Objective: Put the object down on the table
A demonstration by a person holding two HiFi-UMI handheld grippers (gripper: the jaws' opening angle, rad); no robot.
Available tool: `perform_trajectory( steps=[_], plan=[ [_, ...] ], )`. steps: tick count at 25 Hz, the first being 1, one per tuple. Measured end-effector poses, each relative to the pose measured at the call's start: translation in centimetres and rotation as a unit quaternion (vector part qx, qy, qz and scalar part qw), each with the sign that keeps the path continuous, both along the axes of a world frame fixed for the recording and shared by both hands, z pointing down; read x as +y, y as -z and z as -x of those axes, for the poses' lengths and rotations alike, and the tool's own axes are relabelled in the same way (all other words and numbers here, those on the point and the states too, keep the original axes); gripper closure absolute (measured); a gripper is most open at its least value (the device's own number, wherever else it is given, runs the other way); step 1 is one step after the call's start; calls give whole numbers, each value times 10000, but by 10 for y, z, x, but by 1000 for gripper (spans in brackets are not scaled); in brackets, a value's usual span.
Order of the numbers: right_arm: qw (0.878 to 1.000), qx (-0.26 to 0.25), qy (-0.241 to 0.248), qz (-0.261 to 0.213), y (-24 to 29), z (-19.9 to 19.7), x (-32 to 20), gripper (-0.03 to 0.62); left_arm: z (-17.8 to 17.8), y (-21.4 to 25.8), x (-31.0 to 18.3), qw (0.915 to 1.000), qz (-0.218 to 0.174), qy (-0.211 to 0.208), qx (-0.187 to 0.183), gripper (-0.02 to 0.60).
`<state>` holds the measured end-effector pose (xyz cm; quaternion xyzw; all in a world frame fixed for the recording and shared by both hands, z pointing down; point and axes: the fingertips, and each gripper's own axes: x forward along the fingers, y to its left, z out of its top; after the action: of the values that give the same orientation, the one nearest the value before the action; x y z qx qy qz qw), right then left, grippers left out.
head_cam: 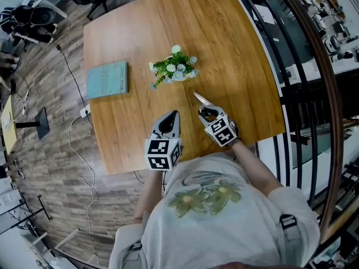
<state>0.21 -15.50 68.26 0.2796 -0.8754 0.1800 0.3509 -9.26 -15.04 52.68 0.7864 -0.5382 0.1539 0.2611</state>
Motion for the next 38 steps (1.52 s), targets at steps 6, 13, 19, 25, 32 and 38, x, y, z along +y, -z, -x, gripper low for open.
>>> perform_trajectory(
  steps=[6, 13, 19, 25, 32, 38],
  plan=[
    [9997, -121, -141, 172, 14, -4, -2, 439, 3, 6, -2, 9999, -98, -26, -66, 565],
    [9984, -442, -304, -176, 62, -9, -12, 478, 0, 23, -7, 9996, -260, -85, -25, 565],
    [9921, -869, -604, -666, 111, -9, -24, 562, -3, 37, -11, 9990, -408, -164, -30, 565],
    [9862, -1269, -538, -913, 146, -8, -21, 585, -14, 48, -10, 9982, -553, -245, -12, 565],
    [9804, -1564, -523, -1078, 170, -8, -14, 586, -21, 56, -4, 9975, -632, -324, 22, 565],
    [9788, -1633, -539, -1112, 188, -4, -12, 586, -23, 62, -3, 9972, -640, -379, 64, 565]
  ],
)
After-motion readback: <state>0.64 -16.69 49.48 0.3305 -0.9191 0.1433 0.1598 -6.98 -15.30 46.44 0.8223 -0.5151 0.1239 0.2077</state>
